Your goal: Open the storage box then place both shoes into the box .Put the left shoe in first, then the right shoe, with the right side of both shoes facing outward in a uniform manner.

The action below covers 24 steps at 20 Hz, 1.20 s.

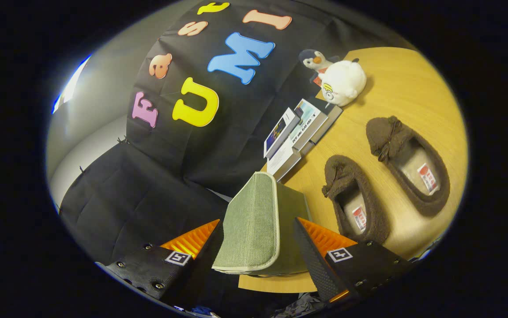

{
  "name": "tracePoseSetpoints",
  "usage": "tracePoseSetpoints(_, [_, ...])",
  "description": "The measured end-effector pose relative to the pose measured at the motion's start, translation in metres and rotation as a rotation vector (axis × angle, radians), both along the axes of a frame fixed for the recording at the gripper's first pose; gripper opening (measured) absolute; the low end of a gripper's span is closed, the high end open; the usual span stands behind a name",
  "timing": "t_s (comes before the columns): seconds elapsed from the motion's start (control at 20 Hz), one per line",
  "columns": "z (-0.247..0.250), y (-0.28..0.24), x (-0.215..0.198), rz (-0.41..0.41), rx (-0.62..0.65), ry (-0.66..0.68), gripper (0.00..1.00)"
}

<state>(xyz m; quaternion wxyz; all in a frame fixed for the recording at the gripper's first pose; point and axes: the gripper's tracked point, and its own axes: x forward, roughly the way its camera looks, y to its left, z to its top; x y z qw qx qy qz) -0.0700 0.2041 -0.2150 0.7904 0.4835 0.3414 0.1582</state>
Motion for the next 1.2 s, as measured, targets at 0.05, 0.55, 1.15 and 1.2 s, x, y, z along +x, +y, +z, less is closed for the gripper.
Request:
tracePoseSetpoints(0.05, [-0.004,0.004,-0.003,0.004,0.021,0.015,0.96])
tracePoseSetpoints(0.55, [-0.040,0.034,-0.011,0.008,0.272,0.195,0.96])
tracePoseSetpoints(1.15, [-0.035,0.062,-0.015,0.055,0.459,0.256,0.74])
tracePoseSetpoints(1.2, [-0.040,0.059,-0.016,0.053,0.434,0.266,0.74])
